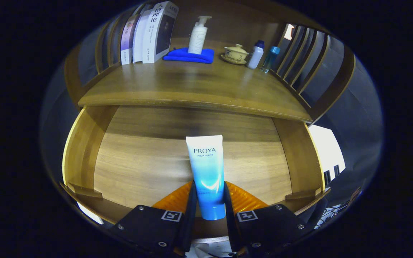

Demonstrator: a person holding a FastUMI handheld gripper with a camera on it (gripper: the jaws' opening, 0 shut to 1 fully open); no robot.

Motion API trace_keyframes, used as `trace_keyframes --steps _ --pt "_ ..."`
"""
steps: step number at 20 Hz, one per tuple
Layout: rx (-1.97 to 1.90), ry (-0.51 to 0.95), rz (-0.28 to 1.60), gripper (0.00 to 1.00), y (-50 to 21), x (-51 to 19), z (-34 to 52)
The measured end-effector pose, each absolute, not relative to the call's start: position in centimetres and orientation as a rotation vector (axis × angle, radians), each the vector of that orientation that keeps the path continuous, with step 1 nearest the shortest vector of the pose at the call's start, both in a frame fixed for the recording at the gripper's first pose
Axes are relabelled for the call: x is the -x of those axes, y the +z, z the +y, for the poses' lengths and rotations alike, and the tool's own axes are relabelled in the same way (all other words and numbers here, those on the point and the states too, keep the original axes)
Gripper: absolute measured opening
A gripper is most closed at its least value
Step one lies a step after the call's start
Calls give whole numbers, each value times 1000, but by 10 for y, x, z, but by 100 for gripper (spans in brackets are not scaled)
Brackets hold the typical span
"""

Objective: Pull open the drawer, take out the items inside it, and place them on the countertop above the cabinet.

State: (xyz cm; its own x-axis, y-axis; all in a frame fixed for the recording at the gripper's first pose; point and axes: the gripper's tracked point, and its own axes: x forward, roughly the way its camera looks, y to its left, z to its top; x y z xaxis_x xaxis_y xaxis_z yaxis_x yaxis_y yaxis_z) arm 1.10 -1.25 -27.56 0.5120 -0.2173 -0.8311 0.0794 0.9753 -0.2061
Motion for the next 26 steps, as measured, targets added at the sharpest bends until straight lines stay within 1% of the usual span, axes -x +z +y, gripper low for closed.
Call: trace_keyframes --steps 7,12,17,22,26 --pt "158 -194 898 41 -221 -28 -19" --pt "130 -184 831 41 -195 -70 -16" --pt "104 -162 784 41 -188 -124 -13" --pt "62 -131 736 41 -195 -181 -7" --pt "60 -145 751 41 -211 -204 -18"
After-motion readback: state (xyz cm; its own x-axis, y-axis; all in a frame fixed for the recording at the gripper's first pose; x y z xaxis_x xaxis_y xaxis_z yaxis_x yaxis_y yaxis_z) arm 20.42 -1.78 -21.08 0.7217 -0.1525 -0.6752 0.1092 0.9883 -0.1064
